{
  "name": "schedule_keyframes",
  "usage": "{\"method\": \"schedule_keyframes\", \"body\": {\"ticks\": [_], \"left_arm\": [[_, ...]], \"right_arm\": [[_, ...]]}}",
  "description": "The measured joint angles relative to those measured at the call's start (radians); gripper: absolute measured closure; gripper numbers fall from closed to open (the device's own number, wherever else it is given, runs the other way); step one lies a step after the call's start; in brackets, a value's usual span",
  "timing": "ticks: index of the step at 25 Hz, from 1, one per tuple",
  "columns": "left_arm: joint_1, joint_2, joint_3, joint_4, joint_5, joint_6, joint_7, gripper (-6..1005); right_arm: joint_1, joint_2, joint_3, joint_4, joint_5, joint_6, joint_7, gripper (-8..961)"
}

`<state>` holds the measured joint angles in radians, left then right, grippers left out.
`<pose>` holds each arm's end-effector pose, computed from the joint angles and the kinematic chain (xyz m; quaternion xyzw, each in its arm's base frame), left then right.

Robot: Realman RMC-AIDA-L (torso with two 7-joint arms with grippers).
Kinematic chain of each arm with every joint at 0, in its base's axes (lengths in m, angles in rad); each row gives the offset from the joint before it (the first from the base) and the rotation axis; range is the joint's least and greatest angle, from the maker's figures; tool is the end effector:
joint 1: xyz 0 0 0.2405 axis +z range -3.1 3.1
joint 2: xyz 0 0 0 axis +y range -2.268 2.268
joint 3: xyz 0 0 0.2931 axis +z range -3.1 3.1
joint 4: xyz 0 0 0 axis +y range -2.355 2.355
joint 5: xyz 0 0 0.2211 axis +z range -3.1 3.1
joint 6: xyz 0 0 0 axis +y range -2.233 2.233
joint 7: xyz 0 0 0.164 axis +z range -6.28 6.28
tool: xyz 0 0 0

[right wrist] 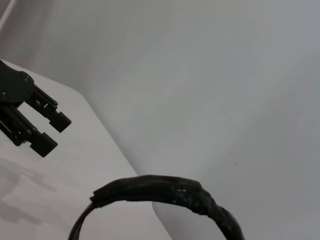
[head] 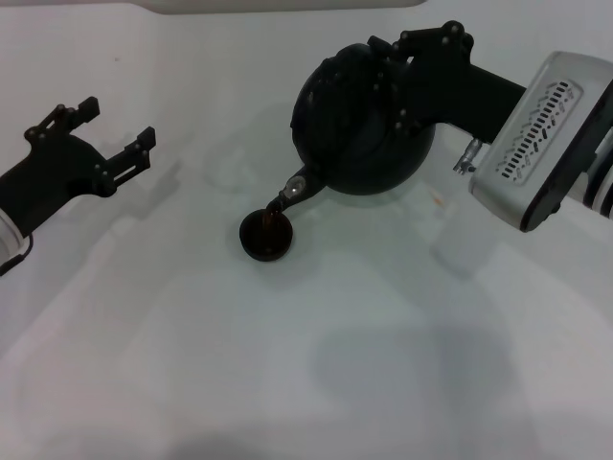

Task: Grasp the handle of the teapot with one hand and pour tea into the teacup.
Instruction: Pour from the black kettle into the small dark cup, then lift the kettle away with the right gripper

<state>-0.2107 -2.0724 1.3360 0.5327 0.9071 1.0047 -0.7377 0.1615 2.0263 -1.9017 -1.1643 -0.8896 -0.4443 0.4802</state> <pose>-0.3656 0.3333 -0.0536 -0.8425 -0.2188 -0.2493 0.4245 0.2289 0.3610 -0.0853 -0.8907 -0.0945 0.1220 0.4277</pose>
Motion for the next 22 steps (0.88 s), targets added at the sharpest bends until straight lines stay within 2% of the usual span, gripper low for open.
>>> {"method": "schedule_keyframes", "body": {"ticks": [22], "left_arm": [[-0.017, 0.001, 0.0, -0.017, -0.004, 0.0, 0.011, 159]], "right_arm": [[0.004, 0.0, 0.004, 0.0, 0.0, 0.001, 0.0, 826]]}}
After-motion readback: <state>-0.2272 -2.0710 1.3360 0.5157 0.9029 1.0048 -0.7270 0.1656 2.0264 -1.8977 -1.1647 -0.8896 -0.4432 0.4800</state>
